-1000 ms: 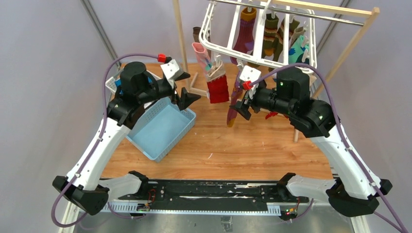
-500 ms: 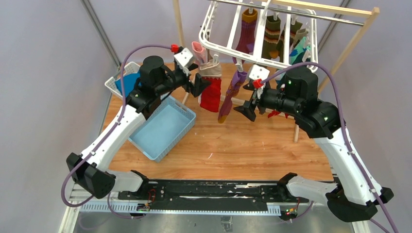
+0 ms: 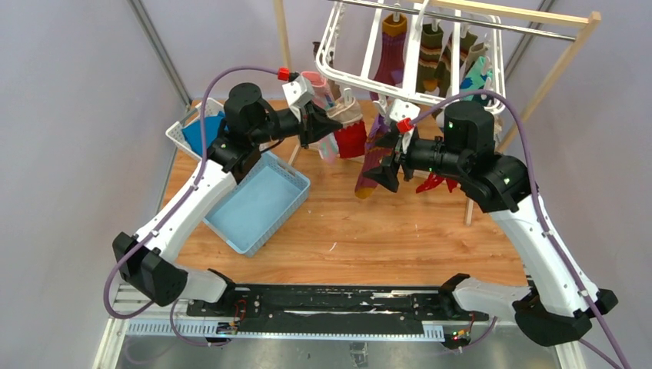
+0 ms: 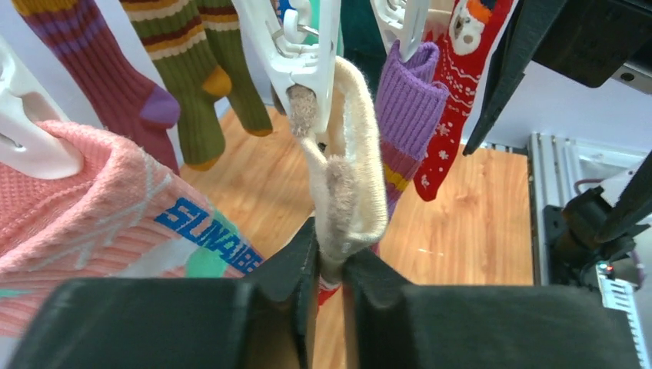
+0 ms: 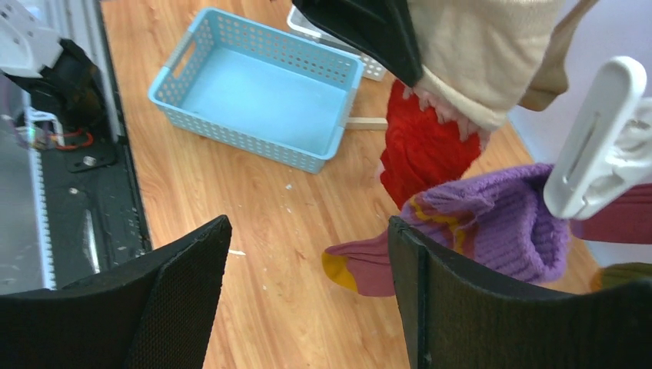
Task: Remove the socks clipped to the hanger
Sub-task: Remove the sock from the hanger.
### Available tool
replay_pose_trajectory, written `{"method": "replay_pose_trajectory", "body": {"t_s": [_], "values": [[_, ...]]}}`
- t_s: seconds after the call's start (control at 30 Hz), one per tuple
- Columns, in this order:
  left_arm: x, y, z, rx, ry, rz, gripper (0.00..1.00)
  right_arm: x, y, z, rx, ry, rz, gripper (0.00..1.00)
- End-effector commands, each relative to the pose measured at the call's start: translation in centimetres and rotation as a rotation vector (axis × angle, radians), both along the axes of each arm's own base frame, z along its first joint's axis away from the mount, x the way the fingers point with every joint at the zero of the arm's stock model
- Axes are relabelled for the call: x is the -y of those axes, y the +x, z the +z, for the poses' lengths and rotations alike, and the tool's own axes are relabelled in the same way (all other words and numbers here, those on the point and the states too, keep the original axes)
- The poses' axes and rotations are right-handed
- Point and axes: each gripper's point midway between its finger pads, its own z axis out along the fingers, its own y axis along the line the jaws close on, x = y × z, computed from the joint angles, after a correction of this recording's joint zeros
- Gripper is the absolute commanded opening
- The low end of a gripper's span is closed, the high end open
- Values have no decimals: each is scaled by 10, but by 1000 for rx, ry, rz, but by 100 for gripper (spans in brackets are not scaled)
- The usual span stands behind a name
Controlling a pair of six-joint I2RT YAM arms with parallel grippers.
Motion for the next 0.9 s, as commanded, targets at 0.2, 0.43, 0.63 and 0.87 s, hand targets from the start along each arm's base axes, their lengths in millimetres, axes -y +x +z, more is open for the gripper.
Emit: {"method": "replay_pose_trajectory", "body": {"t_s": [0.2, 0.43, 0.63, 0.87], "values": [[-9, -38, 8, 31, 16, -91, 0, -31, 2, 69, -62, 197, 67, 71], [-22, -60, 15, 66, 96, -122, 0, -36, 21, 91, -64, 253, -4, 70], [-24, -45, 36, 25, 29, -18, 0, -43, 34, 102, -150, 340, -73, 68], [-12, -55, 45, -54, -13, -122, 0, -46, 47, 119, -219, 407, -137, 69]]}}
